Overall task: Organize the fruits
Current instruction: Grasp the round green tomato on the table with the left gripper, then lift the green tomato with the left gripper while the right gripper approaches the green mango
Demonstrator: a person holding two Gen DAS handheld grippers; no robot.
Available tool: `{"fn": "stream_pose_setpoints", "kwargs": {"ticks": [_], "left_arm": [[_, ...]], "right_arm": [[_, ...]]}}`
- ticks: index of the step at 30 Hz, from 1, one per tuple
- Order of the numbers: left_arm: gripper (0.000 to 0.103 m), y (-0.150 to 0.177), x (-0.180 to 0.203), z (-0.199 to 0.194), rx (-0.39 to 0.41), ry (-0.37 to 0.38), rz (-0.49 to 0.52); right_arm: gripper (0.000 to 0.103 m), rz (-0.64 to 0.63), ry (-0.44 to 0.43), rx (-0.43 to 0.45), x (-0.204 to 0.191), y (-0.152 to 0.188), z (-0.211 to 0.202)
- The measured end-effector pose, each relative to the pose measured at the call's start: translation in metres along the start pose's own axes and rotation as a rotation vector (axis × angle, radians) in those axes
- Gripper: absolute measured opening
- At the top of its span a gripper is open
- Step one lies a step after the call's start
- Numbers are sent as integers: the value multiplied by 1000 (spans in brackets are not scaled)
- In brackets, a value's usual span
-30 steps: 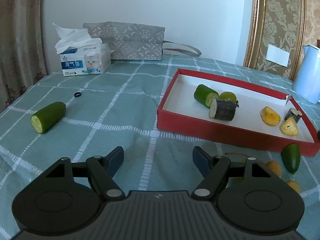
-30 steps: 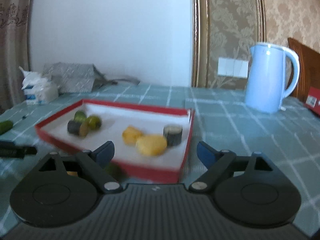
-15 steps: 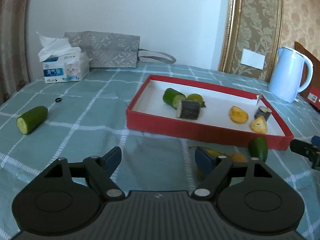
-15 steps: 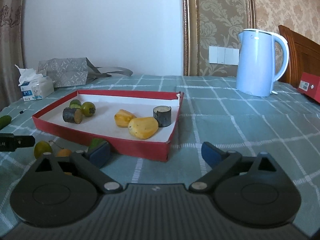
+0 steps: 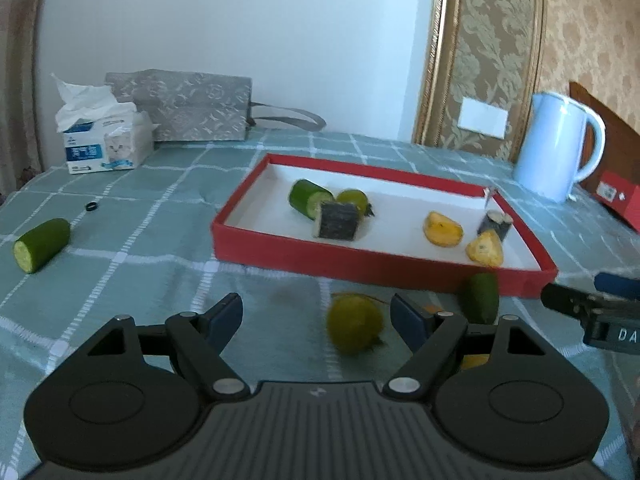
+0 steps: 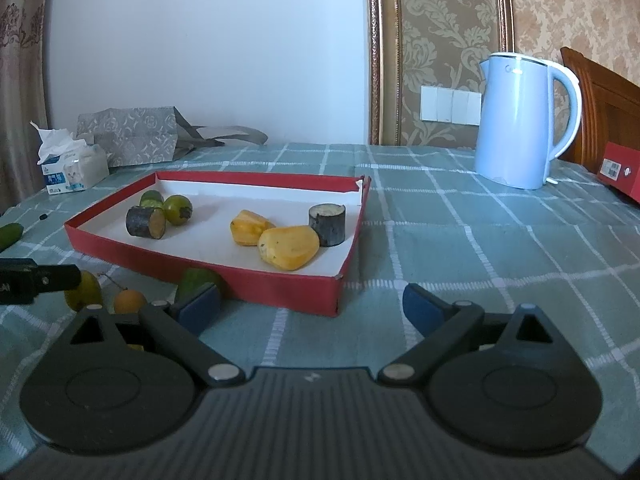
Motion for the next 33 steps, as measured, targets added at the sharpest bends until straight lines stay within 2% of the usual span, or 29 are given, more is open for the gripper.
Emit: {"fn": "stream_pose_setpoints", "kwargs": {"ticks": [5,12,16,18,19,21,22,26,33], "left_arm": [[81,4,8,6,-20,-32,52],[81,3,2,16,-43,-60,49],[70,8,5,26,-85,-57,77],[60,7,8,27,-76,-54,103],[52,6,9,27,-76,-41,106],[45,6,10,28,-71,-43,113],[36,6,11,28,-65,-41,118],[33,6,10,27,-57,-50,116],[33,2,-5,24,-39,-93,54]], "right_arm": [[98,-5,-3,-8,-1,1,0],[98,-4,-4,-22,-2,3,3],[98,-2,-4,-20,-1,3,2],[99,-5,-4,-27,-2,3,4],[99,-7,-3,-29,-2,4,5],[98,-10,0,-23,-2,4,4],[98,-11,3,-18,-2,4,4],[98,-14,14,-14,0,3,3],[98,-13,23,-19,0,4,4]]}}
Point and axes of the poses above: each gripper's, at about its wrist camera, not at the fingertips, and z roughly the way its jaws point, x to its right, y to its underside, the point moved 7 cm from there along z, roughly the way its jaws point, and after that the axes turned 1 degree about -y, right-handed, at the moved point
